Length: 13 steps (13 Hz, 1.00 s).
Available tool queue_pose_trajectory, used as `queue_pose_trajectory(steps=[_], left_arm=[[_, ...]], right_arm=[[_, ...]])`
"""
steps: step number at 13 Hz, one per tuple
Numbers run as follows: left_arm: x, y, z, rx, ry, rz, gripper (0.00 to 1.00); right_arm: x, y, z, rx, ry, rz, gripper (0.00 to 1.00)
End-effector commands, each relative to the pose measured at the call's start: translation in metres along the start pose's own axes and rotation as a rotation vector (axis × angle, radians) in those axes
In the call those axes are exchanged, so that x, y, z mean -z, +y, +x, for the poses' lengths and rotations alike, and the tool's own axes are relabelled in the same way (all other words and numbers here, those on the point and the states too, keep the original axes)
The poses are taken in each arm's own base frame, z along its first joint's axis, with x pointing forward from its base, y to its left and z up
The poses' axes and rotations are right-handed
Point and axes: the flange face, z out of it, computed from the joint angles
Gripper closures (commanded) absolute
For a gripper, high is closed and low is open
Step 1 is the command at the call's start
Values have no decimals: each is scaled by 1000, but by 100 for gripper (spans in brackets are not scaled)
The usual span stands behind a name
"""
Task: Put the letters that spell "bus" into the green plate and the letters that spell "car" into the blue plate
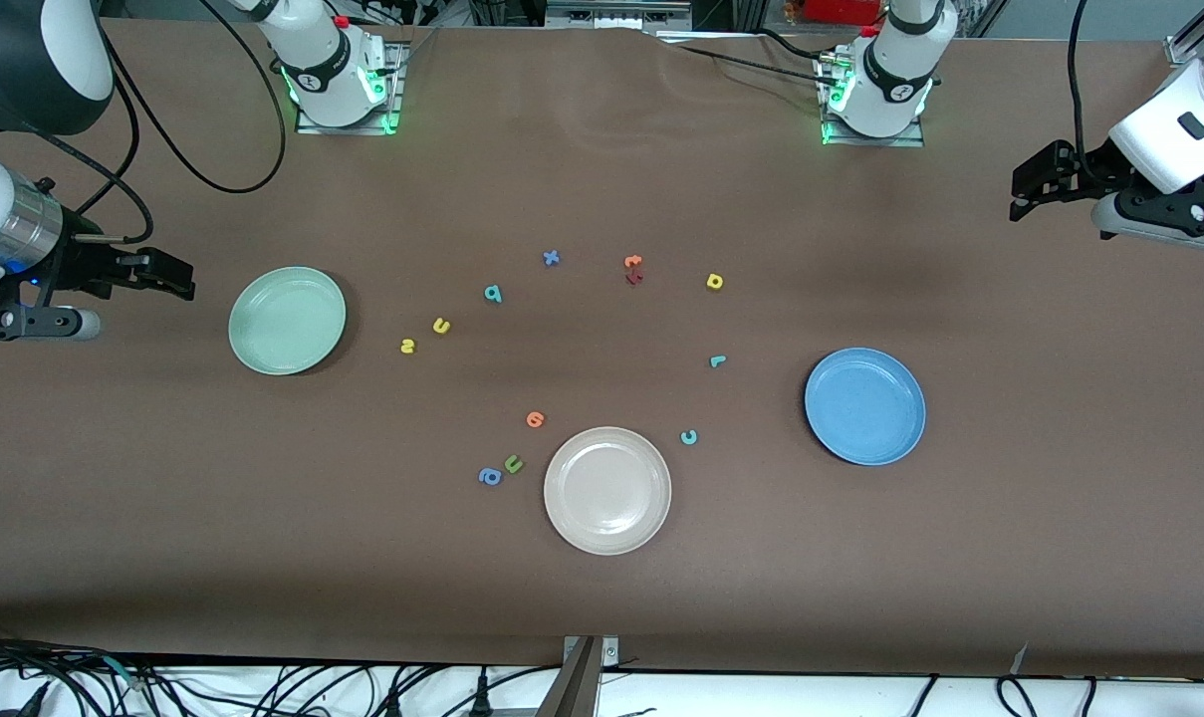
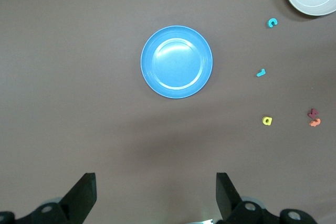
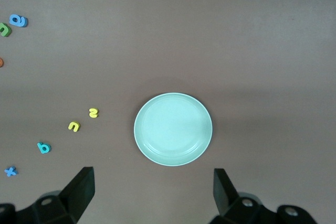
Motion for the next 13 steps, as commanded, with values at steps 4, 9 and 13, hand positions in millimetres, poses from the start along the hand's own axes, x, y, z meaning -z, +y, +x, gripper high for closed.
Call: queue_pose_trajectory(steps=[4,9,13], left_arm=[[-3,2,-2,-28,-36,7,0],[-45,19,21,-60,-132,-47,0],[-89,77,61,-167,-112,-58,0]], right_arm=[[1,0,-3,-11,-4,4,0],[-1,-1,-3,-17,-7,6,0],[-19,-30,6,-29,-26,7,1]])
